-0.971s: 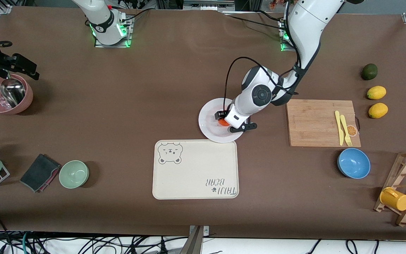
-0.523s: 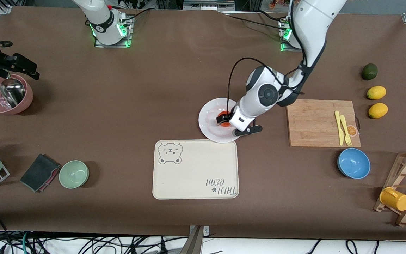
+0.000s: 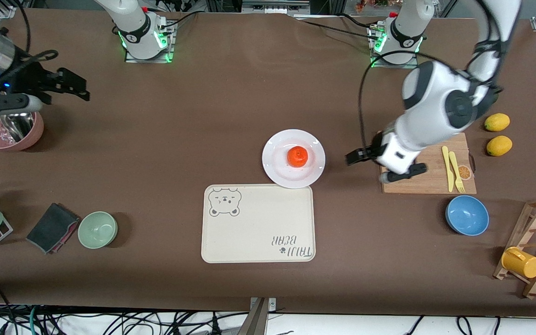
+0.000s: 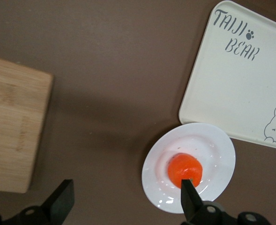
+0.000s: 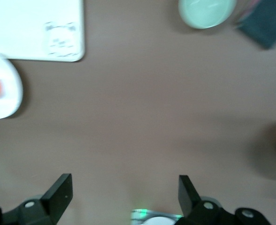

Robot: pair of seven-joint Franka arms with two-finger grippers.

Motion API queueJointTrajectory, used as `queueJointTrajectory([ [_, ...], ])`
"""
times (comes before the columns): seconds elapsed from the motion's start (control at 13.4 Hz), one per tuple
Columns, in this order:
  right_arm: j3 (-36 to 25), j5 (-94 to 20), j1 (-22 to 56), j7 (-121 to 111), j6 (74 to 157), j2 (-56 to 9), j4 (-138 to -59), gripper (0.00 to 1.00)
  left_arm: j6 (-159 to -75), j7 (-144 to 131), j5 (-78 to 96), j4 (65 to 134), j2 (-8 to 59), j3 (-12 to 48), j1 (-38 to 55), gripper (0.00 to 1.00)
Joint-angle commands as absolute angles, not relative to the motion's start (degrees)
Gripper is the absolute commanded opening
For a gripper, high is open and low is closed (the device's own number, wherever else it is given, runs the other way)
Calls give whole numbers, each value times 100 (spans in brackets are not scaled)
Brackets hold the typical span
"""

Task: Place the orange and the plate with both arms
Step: 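Withdraw the left gripper while the right gripper reaches toward the plate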

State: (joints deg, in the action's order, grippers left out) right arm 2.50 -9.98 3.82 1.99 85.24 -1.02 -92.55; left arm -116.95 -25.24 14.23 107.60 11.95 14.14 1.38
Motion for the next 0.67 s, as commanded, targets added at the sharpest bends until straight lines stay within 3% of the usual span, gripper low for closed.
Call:
queueJointTrajectory([
  [0.0, 237, -1991, 404, 246, 8569, -587, -9211, 100, -11042, -1865, 1101, 10942, 582, 1110, -35, 100],
  [0.3, 229, -3756, 387, 115, 9437, -791, -10157, 100, -10161, -1424, 238, 10820, -113, 538, -44, 100],
  [0.6, 281, -5321, 483, -1323, 10580, -1080, -11239, 100, -9443, -1424, -184, 10197, -246, 299, -88, 100],
])
